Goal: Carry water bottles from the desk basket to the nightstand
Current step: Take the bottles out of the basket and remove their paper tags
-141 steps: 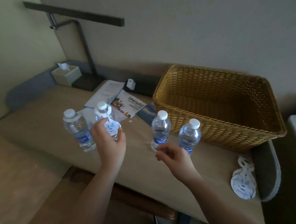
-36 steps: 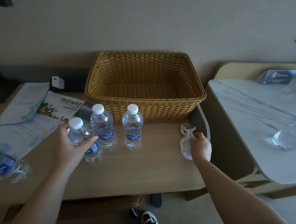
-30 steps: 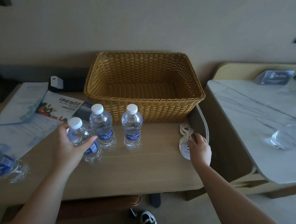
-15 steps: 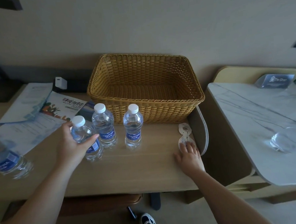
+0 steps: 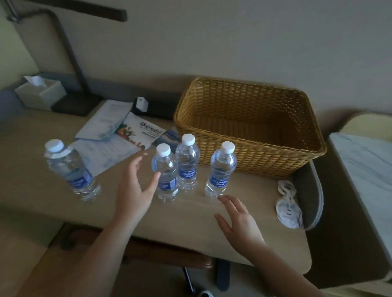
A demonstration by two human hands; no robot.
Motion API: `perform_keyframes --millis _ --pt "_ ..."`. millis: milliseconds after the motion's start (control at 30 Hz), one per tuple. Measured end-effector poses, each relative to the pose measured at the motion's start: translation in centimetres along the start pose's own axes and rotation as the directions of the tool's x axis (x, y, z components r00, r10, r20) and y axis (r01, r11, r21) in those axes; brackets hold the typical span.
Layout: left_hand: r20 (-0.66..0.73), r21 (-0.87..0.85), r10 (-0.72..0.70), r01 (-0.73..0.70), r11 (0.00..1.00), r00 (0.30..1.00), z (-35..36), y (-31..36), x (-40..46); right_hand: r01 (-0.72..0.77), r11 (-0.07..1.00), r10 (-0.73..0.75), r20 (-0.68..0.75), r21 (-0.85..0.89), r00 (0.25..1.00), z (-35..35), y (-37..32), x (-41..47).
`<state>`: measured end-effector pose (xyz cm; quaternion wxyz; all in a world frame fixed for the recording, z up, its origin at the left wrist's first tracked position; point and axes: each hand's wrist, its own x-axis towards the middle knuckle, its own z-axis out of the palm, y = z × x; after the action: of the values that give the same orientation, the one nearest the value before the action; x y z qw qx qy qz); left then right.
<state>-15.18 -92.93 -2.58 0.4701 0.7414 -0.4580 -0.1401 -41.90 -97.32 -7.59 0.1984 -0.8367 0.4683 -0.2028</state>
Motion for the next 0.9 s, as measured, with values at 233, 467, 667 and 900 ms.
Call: perform_keyframes --millis 233,467,667,900 --pt "-0.204 0.047 -0.116 0.128 0.991 0.972 -6.8 -2.8 -2.8 0.256 0.951 -0.277 0.105 0.176 0.955 3.0 -8.8 4.1" --pt "-0.403 -0.06 -0.308 0.31 0.949 0.862 -12.8 -7.3 -0.8 0.285 0.901 -0.354 0.172 0.327 0.919 6.0 -18.4 11.5" --pt "-0.226 -0.249 -0.464 0.41 0.877 0.856 -14.3 -7.9 3.7 0.234 0.905 -0.352 0.317 0.355 0.881 9.2 -25.1 18.2" --pt "-0.098 -0.361 -0.405 0.347 0.866 0.909 -13.5 -7.3 5.5 0.163 0.888 -0.363 0.439 0.429 0.822 10.6 -27.2 20.8"
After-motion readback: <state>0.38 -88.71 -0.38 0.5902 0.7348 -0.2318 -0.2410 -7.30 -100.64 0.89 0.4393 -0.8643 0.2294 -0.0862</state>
